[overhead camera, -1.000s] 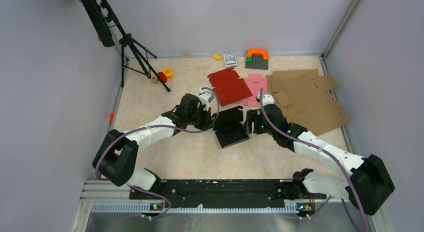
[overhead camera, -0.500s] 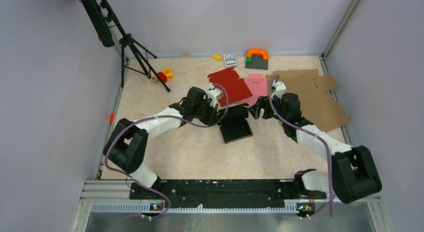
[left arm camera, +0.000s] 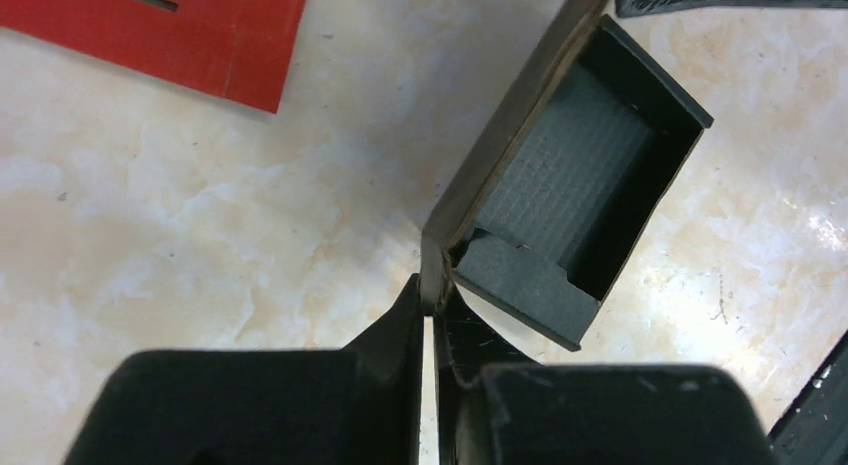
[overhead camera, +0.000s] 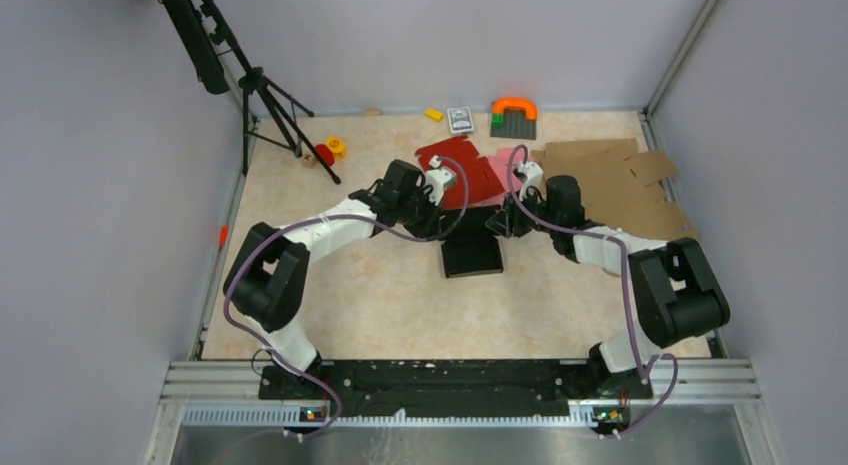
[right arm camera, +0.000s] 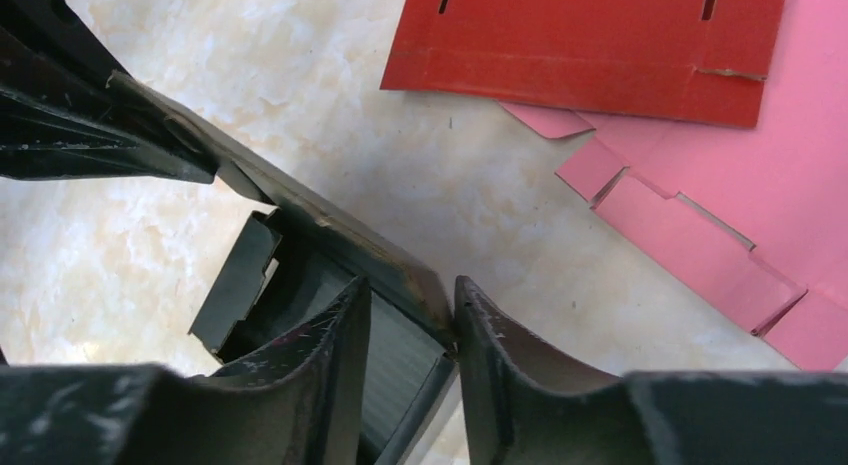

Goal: Fold the paper box
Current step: Fold the paper box at the center of the board.

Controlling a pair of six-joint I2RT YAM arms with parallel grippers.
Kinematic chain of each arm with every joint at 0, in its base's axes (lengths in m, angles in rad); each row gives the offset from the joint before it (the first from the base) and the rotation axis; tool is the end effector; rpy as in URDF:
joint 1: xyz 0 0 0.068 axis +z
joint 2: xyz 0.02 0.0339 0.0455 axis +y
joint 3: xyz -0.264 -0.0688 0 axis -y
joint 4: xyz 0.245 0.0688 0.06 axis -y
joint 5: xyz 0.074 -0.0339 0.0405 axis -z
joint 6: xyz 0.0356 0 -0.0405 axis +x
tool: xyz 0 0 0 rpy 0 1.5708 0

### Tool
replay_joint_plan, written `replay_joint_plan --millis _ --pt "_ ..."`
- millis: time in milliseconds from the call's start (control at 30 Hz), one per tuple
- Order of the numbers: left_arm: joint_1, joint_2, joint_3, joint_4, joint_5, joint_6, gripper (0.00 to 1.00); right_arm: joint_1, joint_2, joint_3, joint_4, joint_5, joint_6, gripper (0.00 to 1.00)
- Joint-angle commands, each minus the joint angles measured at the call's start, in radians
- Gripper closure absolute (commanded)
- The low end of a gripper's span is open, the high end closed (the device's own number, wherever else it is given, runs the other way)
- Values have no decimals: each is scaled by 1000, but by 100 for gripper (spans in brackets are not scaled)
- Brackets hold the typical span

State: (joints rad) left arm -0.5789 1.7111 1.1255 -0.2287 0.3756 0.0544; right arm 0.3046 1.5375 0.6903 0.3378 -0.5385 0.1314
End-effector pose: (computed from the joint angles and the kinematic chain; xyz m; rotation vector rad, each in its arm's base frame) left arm 0.3007 -0.2121 0.2116 0.9261 2.2400 -0.6926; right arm 0.2899 0.1103 0.1825 -0.5148 2.0406 0.8234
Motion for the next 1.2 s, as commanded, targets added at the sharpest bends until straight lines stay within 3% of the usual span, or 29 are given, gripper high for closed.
replay_joint_plan --millis 0,200,333,567,733,967,1167 --pt "-2 13 59 -11 -76 -62 95 2 -27 -3 120 -4 27 70" --pt "-4 -10 57 27 -136 -293 95 54 -122 -67 132 152 75 86" --pt "-10 -22 54 42 -177 -405 94 130 -162 -63 68 304 78 87" --pt "-37 -83 27 1 -283 -435 90 148 -214 -133 117 338 74 86" --pt "-28 -203 -42 -104 -364 -403 74 148 -215 -136 119 269 36 70" --pt "-18 -216 -158 -43 -337 -444 46 148 -215 -145 137 256 31 65" --pt "-18 -142 -176 58 -226 -470 41 148 -211 -147 144 243 32 65"
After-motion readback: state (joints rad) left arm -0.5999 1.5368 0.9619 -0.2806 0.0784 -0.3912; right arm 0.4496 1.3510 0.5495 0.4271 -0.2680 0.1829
